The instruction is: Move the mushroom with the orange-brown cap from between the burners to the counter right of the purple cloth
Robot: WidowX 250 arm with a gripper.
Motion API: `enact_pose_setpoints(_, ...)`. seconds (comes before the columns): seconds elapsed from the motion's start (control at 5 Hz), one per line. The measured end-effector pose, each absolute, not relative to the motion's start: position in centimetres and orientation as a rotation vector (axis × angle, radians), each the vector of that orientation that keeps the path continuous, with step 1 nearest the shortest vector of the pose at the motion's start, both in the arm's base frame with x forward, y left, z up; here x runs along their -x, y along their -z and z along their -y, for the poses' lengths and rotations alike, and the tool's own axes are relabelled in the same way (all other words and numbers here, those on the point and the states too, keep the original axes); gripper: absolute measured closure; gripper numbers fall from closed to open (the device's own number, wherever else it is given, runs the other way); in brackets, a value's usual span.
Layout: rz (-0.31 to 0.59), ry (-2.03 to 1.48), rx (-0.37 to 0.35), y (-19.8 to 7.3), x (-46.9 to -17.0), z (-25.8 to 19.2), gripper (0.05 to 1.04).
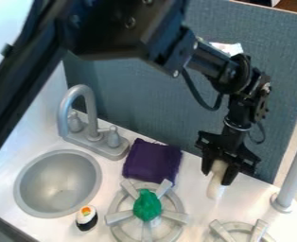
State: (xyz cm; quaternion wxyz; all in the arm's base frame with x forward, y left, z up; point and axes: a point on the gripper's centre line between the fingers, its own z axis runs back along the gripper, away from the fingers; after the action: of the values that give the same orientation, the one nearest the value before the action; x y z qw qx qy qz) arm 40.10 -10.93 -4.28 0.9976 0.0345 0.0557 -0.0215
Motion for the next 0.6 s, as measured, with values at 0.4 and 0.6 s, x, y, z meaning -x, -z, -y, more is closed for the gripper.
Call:
enact_pose_setpoints(0.4, -0.185, 0.061, -0.106, 6.4, -41.6, 10.8, 0.5)
enact_pose_setpoints(0.6, -0.214, 0.069, -0.097, 8.1, -41.8, 10.0, 0.499)
